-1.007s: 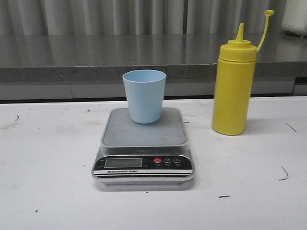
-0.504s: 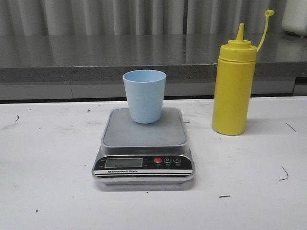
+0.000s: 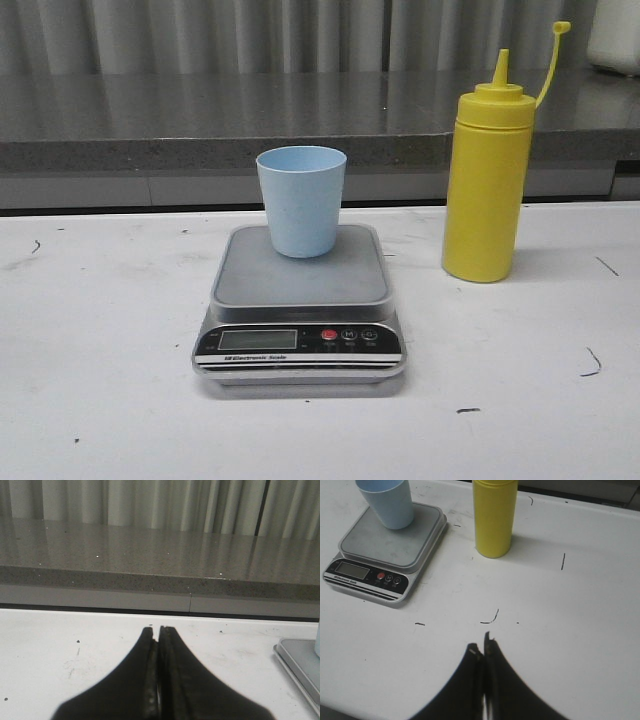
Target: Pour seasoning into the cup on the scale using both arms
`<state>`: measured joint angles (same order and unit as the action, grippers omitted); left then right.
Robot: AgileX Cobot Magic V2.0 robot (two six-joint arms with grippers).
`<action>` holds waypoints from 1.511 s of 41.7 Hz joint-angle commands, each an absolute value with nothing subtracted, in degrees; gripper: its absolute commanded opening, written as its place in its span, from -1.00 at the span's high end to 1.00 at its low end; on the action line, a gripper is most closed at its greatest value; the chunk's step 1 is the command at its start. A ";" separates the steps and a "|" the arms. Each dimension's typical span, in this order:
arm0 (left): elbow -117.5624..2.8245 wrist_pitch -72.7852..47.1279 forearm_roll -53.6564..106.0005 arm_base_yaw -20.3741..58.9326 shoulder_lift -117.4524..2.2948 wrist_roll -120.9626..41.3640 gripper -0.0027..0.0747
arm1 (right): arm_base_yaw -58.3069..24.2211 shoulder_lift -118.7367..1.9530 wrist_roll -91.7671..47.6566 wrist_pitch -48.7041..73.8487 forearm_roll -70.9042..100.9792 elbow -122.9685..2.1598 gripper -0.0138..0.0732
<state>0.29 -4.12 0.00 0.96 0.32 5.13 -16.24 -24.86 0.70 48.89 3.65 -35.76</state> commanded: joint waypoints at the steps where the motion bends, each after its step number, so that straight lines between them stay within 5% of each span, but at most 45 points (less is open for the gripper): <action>1: 1.60 1.41 0.44 0.08 1.35 5.48 0.98 | -16.31 -25.17 0.00 45.05 3.73 -37.01 0.84; 55: 1.60 1.31 0.44 -0.29 1.25 5.48 0.98 | -15.76 -24.22 0.00 44.77 2.27 -36.63 0.84; 63: 1.60 1.31 0.44 -0.29 1.25 5.48 0.98 | -10.51 -16.30 0.00 32.98 -2.25 -28.41 0.84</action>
<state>0.29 -3.57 0.00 -0.35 0.32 5.13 -12.48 -19.07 0.70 42.46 0.00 -30.44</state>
